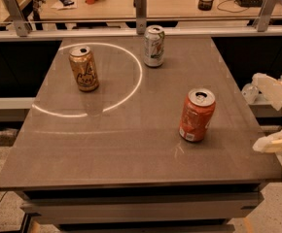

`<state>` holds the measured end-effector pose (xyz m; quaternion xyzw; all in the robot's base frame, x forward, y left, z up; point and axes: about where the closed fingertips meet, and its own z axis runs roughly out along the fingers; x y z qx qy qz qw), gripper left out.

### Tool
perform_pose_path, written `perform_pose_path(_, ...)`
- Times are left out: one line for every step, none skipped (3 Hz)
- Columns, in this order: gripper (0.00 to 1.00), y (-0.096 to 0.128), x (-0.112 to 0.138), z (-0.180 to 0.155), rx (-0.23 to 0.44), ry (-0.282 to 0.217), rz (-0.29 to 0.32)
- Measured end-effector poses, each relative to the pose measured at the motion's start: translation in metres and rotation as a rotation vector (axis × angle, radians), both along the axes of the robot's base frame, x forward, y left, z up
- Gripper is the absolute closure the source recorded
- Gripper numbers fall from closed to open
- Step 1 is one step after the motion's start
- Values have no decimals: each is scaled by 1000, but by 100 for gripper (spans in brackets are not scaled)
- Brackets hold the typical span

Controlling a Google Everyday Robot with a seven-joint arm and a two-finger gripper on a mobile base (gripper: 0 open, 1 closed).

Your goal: Knock coke can over

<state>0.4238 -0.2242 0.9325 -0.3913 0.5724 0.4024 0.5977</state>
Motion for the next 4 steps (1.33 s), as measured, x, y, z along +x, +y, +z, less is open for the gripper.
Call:
perform_pose_path(0, 1, 0, 0, -2, 1, 3)
perform_pose_path(0, 23, 0, -7, -18, 16, 24)
perform_pose_path(0, 51, 3, -19, -37, 33, 29)
perform_pose_path(0, 73, 7, -29, -63, 37, 18)
